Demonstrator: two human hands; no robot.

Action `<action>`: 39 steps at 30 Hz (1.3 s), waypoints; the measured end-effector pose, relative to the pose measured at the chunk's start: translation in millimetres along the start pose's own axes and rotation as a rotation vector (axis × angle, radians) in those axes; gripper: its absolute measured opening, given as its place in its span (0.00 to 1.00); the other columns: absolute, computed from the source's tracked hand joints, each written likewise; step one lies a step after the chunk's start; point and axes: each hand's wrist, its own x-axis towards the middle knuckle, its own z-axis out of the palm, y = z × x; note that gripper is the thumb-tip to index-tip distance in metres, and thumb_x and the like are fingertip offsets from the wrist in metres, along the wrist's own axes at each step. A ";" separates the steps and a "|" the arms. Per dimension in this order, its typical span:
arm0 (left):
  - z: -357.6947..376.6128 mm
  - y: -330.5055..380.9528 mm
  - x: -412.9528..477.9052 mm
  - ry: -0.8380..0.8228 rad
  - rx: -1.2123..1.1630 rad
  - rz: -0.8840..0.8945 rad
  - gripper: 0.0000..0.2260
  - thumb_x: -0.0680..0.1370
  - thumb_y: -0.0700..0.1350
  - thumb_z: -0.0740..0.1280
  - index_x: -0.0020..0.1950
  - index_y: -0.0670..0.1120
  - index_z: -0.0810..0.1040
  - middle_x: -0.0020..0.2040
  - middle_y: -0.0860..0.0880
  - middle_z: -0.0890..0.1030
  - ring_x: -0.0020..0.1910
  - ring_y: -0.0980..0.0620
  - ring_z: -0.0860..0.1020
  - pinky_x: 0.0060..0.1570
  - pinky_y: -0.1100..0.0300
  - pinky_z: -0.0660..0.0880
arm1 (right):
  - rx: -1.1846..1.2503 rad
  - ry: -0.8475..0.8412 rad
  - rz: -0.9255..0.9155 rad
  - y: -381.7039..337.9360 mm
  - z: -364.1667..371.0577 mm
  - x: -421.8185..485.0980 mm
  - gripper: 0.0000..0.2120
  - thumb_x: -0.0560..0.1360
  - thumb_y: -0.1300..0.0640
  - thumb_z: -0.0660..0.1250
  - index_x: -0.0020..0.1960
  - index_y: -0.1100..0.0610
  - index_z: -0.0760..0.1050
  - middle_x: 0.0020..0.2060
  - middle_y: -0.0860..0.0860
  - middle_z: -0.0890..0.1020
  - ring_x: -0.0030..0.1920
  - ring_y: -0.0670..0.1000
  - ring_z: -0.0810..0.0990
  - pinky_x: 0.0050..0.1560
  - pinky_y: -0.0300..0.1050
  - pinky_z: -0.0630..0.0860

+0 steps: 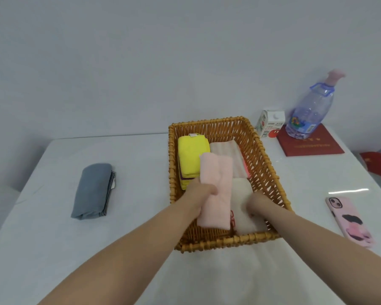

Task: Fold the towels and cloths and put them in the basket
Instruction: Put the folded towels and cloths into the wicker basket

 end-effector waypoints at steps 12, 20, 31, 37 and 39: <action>7.8 -59.4 32.8 0.244 -0.045 -0.312 0.19 0.72 0.32 0.63 0.63 0.36 0.68 0.56 0.38 0.73 0.57 0.39 0.74 0.58 0.49 0.74 | -0.977 0.245 -0.863 2.7 27.5 26.1 0.28 0.79 0.44 0.50 0.77 0.53 0.55 0.77 0.54 0.46 0.76 0.60 0.42 0.72 0.62 0.39; 12.3 -63.5 36.7 0.179 0.023 -0.427 0.17 0.73 0.35 0.65 0.60 0.35 0.68 0.58 0.38 0.73 0.58 0.39 0.74 0.60 0.49 0.73 | -0.861 0.219 -0.722 -3.4 29.8 22.6 0.24 0.80 0.49 0.49 0.74 0.55 0.62 0.76 0.52 0.55 0.76 0.60 0.44 0.73 0.63 0.43; 38.8 -65.7 53.3 0.117 -0.077 -0.378 0.16 0.74 0.30 0.62 0.61 0.37 0.68 0.50 0.40 0.74 0.53 0.42 0.74 0.56 0.52 0.74 | 0.275 0.277 -0.658 19.7 1.9 9.1 0.17 0.76 0.67 0.58 0.62 0.58 0.75 0.61 0.53 0.76 0.62 0.50 0.72 0.57 0.30 0.61; 24.1 -63.6 62.4 0.143 0.525 -0.245 0.25 0.74 0.47 0.70 0.67 0.41 0.67 0.62 0.43 0.74 0.60 0.45 0.75 0.52 0.58 0.74 | 0.137 0.320 -0.738 16.7 5.1 13.9 0.16 0.75 0.65 0.59 0.61 0.57 0.75 0.59 0.51 0.76 0.62 0.51 0.71 0.61 0.36 0.63; 14.4 -67.2 66.1 0.229 0.618 -0.145 0.23 0.74 0.51 0.68 0.64 0.44 0.67 0.60 0.44 0.75 0.57 0.46 0.76 0.47 0.58 0.72 | 0.002 0.285 -0.826 12.1 7.1 13.0 0.14 0.74 0.63 0.61 0.58 0.57 0.77 0.55 0.52 0.77 0.59 0.52 0.72 0.60 0.40 0.66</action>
